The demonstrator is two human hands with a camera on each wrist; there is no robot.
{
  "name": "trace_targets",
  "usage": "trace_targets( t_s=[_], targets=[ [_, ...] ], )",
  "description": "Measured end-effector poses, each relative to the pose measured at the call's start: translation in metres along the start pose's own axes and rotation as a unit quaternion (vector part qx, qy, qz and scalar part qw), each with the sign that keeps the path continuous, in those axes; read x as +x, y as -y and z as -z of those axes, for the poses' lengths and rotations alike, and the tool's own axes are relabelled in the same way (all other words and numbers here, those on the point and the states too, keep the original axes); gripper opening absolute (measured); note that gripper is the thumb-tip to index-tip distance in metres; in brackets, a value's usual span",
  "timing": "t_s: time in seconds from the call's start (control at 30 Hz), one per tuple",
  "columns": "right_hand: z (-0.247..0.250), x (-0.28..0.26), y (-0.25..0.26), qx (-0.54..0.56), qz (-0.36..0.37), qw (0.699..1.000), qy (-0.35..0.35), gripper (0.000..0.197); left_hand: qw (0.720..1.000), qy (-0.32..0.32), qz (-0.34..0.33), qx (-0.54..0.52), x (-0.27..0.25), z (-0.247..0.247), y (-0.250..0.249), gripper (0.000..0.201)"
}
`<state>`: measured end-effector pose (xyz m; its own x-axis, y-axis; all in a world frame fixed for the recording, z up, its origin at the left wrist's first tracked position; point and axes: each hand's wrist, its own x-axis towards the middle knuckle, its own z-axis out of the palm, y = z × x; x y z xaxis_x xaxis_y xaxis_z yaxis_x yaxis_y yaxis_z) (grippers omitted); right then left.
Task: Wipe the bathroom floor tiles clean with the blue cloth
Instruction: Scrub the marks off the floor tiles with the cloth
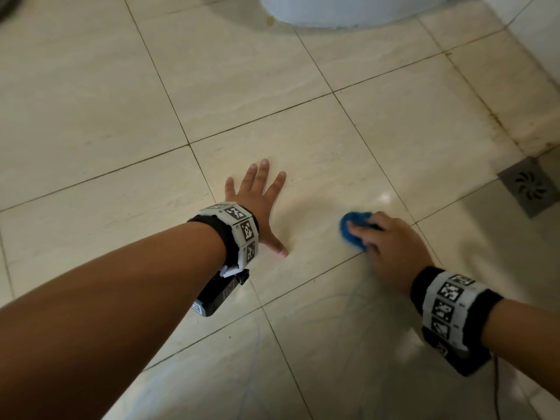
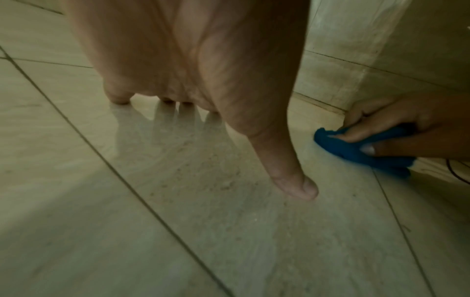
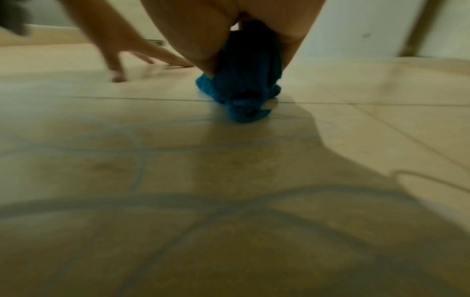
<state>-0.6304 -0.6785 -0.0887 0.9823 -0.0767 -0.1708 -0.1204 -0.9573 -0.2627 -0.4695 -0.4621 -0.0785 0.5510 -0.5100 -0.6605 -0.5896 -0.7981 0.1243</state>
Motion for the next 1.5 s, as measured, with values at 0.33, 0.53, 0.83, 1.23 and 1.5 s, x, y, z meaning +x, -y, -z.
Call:
trace_targets(
  t_s=[0.33, 0.53, 0.83, 1.23, 1.5],
  targets=[
    [0.014, 0.046, 0.006, -0.013, -0.117, 0.993, -0.012, 0.042, 0.999, -0.032, -0.004, -0.031, -0.024, -0.017, 0.024, 0.145],
    [0.012, 0.077, 0.010, 0.019, 0.013, 1.000, 0.001, 0.040, 0.999, -0.003, 0.021, -0.024, -0.032, -0.020, 0.041, 0.148],
    [-0.008, 0.072, 0.090, 0.002, 0.098, 0.993, 0.061, 0.046, 1.000, 0.000, 0.024, -0.009, -0.032, -0.018, 0.042, 0.148],
    [0.009, 0.064, 0.028, -0.019, -0.128, 0.991, -0.027, 0.045, 1.000, 0.011, 0.023, -0.005, -0.031, -0.018, 0.043, 0.148],
    [0.002, 0.039, 0.036, -0.017, 0.034, 0.999, 0.019, 0.043, 0.999, 0.021, 0.031, -0.013, -0.033, -0.015, 0.041, 0.150]
  ],
)
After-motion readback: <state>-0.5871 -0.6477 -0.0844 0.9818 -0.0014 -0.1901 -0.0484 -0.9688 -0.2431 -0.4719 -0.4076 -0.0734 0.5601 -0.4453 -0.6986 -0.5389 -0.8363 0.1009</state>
